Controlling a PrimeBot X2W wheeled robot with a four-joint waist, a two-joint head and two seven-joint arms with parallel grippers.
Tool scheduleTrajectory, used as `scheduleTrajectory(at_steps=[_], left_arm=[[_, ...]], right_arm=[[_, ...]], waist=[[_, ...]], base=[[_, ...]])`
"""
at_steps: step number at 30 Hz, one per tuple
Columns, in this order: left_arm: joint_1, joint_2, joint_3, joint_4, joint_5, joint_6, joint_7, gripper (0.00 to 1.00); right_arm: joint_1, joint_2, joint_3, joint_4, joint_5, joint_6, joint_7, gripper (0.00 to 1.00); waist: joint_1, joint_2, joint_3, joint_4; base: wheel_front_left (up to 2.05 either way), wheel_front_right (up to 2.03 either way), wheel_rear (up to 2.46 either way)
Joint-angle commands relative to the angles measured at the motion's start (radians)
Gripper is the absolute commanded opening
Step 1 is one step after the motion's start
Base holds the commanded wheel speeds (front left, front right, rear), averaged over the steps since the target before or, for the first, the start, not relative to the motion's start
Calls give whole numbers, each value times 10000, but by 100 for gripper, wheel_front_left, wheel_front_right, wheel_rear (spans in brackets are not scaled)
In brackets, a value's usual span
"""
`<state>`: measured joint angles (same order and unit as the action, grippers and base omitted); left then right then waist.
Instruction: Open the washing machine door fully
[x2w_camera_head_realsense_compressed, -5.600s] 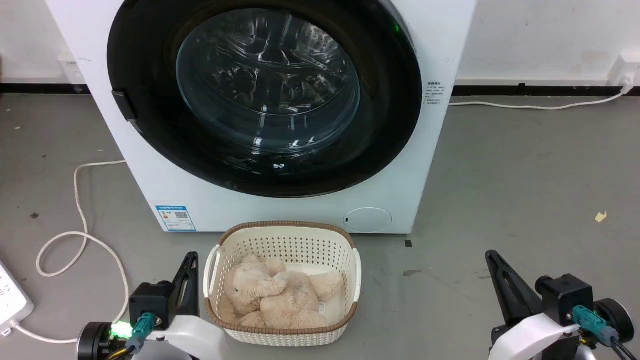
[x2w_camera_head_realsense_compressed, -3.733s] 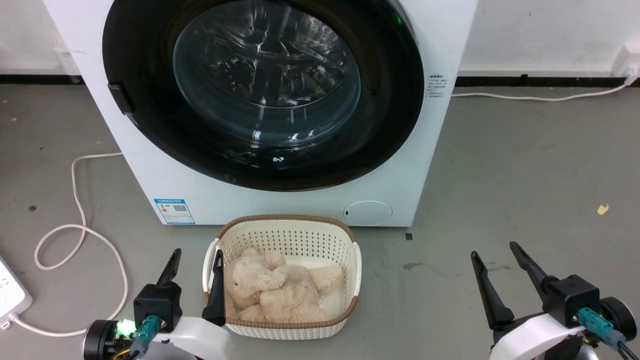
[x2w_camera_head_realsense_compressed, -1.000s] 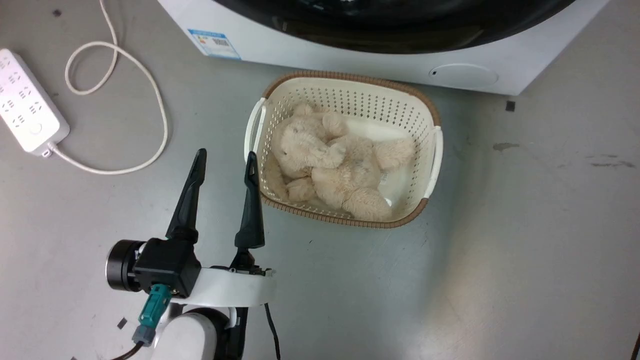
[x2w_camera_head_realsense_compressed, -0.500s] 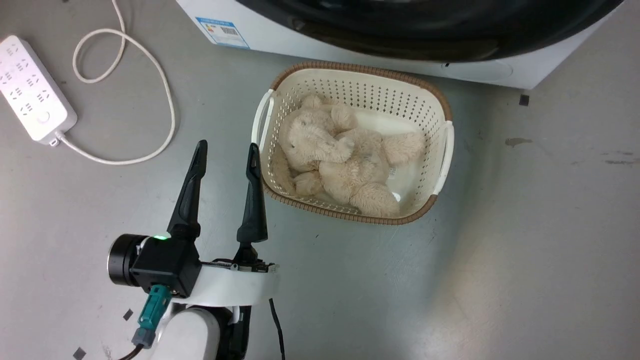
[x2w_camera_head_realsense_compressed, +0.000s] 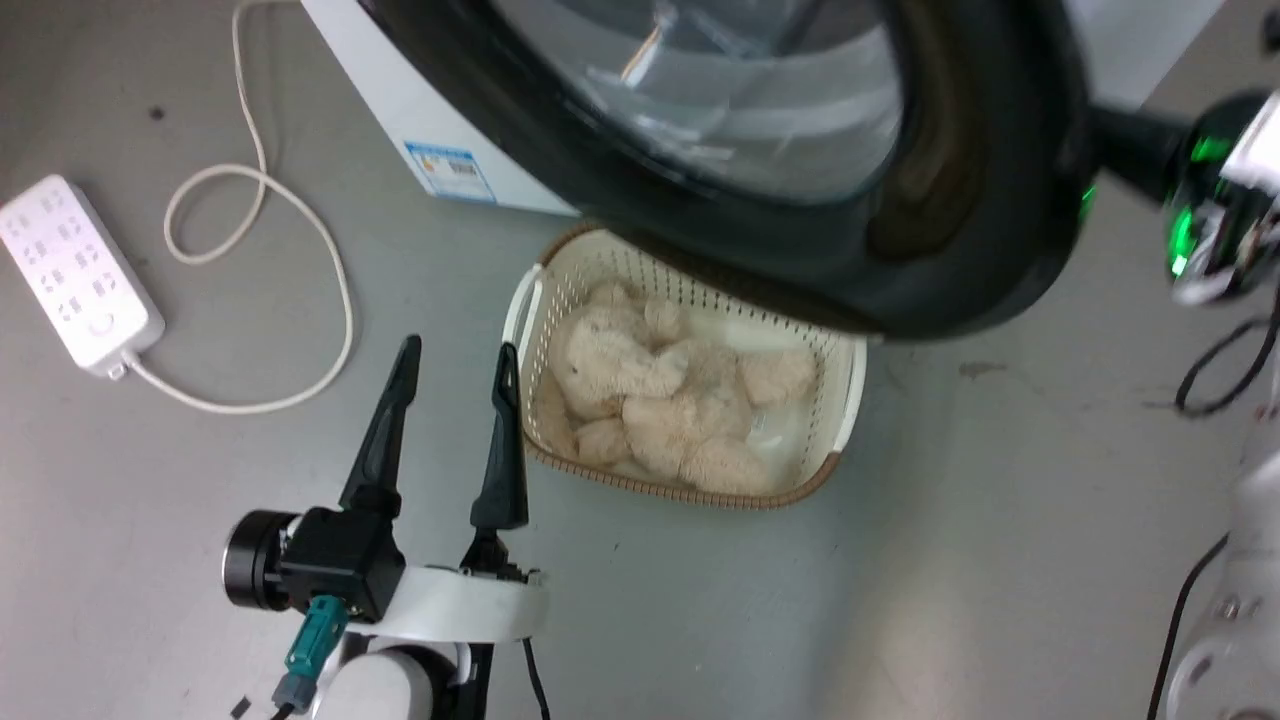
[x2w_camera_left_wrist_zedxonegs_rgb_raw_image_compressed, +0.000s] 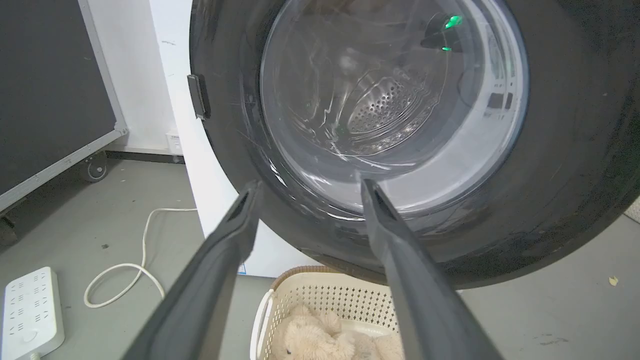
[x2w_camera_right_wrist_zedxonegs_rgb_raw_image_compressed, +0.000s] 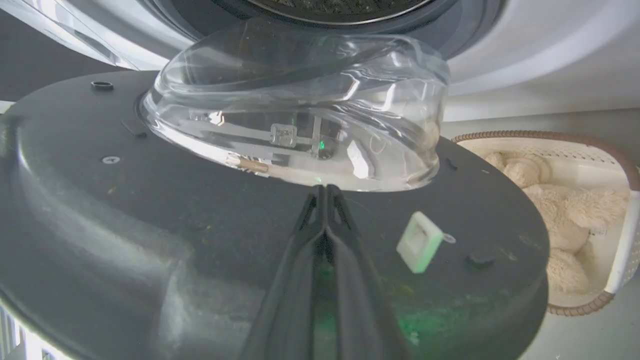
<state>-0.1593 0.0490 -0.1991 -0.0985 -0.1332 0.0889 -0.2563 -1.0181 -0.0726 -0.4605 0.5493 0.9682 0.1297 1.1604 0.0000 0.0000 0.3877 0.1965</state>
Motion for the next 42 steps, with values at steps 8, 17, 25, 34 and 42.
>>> scheduleTrajectory(at_steps=[8, 17, 25, 34, 42], left_arm=[[609, 12, 196, 206, -5, -286, -55, 100], [1095, 12, 38, 786, -240, -886, -55, 100], [1272, 12, 98, 877, -504, -1097, -55, 100], [1271, 12, 173, 928, -533, -1085, -55, 100], [1344, 12, 423, 948, -590, -1098, -55, 100]], right_arm=[[1934, 218, 1065, -567, 1487, 10, 580, 0], [3738, 222, 3874, -976, 3744, 10, -224, 0], [5017, 222, 6125, -1891, 4676, 10, -1106, 0], [5470, 223, 7056, -2352, 4650, 10, -2277, 59], [5658, -81, 5859, -3181, 2792, 10, -4738, 100]], waist=[[0, 0, -1053, -90], [0, 0, -1663, 168], [0, 0, -1905, 445], [0, 0, -2114, 532], [0, 0, -2644, 149]], base=[[0, 0, 0], [0, 0, 0], [0, 0, 0], [0, 0, 0], [0, 0, 0]])
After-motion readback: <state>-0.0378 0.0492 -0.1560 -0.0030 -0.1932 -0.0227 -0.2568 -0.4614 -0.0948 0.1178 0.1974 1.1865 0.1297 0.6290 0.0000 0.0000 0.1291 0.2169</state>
